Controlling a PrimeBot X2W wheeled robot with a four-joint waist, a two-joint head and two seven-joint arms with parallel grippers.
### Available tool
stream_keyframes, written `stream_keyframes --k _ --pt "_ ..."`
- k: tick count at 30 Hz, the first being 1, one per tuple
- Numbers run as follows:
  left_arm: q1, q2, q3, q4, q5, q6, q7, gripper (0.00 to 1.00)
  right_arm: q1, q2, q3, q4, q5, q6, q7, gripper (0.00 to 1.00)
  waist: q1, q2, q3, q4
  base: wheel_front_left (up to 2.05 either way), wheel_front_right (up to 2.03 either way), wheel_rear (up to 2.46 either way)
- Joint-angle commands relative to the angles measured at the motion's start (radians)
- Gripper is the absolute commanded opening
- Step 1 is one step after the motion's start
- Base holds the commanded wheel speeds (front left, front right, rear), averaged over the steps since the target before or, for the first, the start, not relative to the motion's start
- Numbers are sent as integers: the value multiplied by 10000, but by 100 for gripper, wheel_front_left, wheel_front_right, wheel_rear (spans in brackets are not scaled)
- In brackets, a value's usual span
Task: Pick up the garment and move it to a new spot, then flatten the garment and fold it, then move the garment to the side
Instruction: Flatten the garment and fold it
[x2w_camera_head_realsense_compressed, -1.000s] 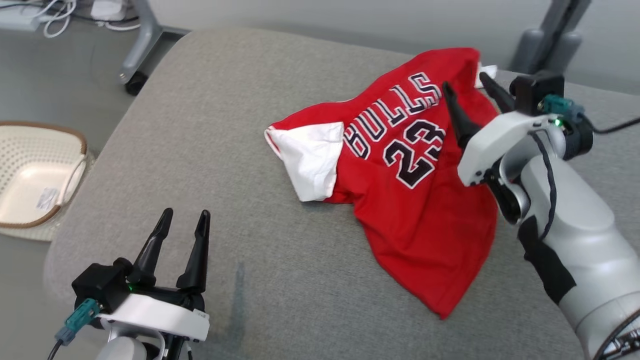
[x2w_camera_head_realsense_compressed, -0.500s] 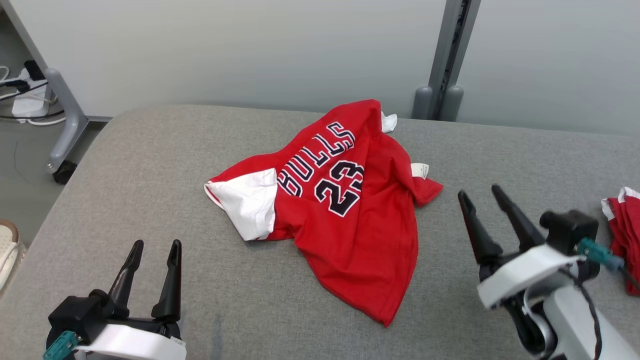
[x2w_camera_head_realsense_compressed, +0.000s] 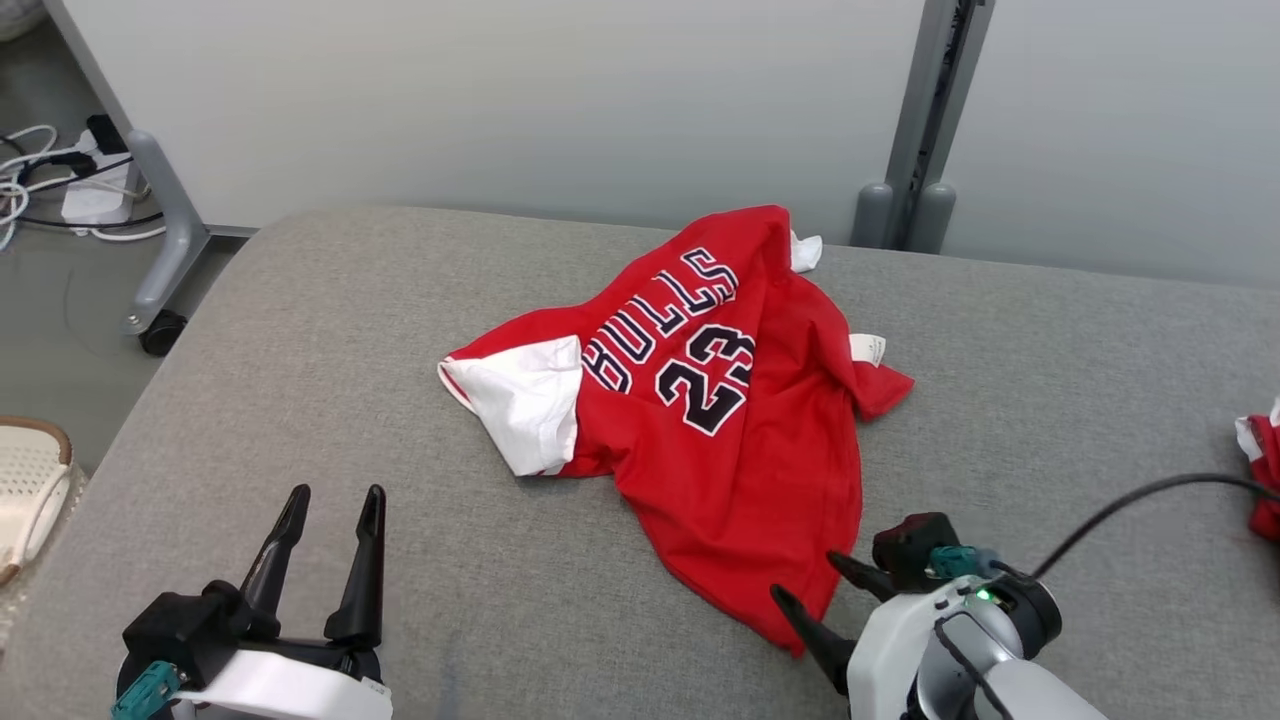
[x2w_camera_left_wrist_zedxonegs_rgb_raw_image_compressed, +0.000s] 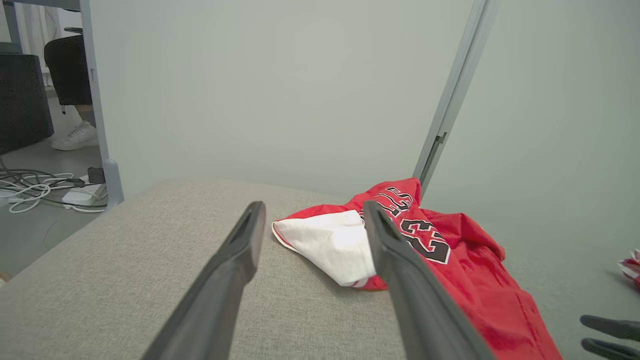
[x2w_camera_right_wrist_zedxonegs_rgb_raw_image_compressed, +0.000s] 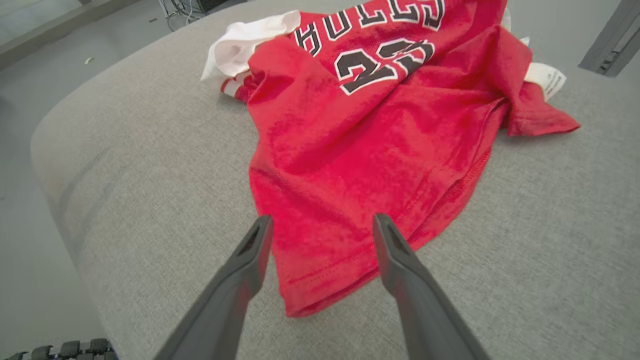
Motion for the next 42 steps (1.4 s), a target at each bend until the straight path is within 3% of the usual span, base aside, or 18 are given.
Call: stream_keyframes --k 1,7,12,13,14,15,16,17,25,35,42 --pt "-205 24 -4 36 -87 -5 -44 100 -149 -37 158 137 -69 -2 309 100 0 0 18 199 0 0 0" --pt "-255 -68 -100 110 -141 -5 -44 100 -242 4 558 790 -75 -2 1699 100 0 0 94 704 0 0 0" --pt "-289 -79 -102 143 -207 -5 -44 100 -229 -38 651 994 -302 -2 2156 100 0 0 154 872 0 0 0" --pt "-316 -65 -98 155 -213 -5 -44 100 -281 -45 664 971 -490 -2 2070 48 0 0 186 907 0 0 0" --pt "-316 -65 -98 155 -213 -5 -44 100 -281 -45 664 971 -490 -2 2070 48 0 0 186 907 0 0 0" --pt "-323 -58 -93 158 -230 -5 -44 100 -299 -57 675 949 -576 -2 1999 11 0 0 200 912 0 0 0" --pt "-329 -49 -81 161 -237 -5 -44 100 -323 -67 686 941 -650 -2 1960 11 0 0 206 907 0 0 0" --pt "-326 -40 -50 162 -228 -5 -44 100 -336 -75 697 939 -706 -2 1931 0 0 0 210 888 0 0 0" --pt "-154 29 0 133 -144 -5 -42 100 -233 -445 204 199 -954 -2 1579 0 0 0 96 188 0 0 0" --pt "55 91 71 140 -95 -5 -44 100 953 -2145 -627 -2186 -763 -2 2528 0 0 0 -80 -999 0 0 0" --pt "22 165 -23 191 -82 -5 -44 100 1678 -2784 -1323 -3000 -412 -2 3276 0 0 0 -26 -1458 0 0 0"
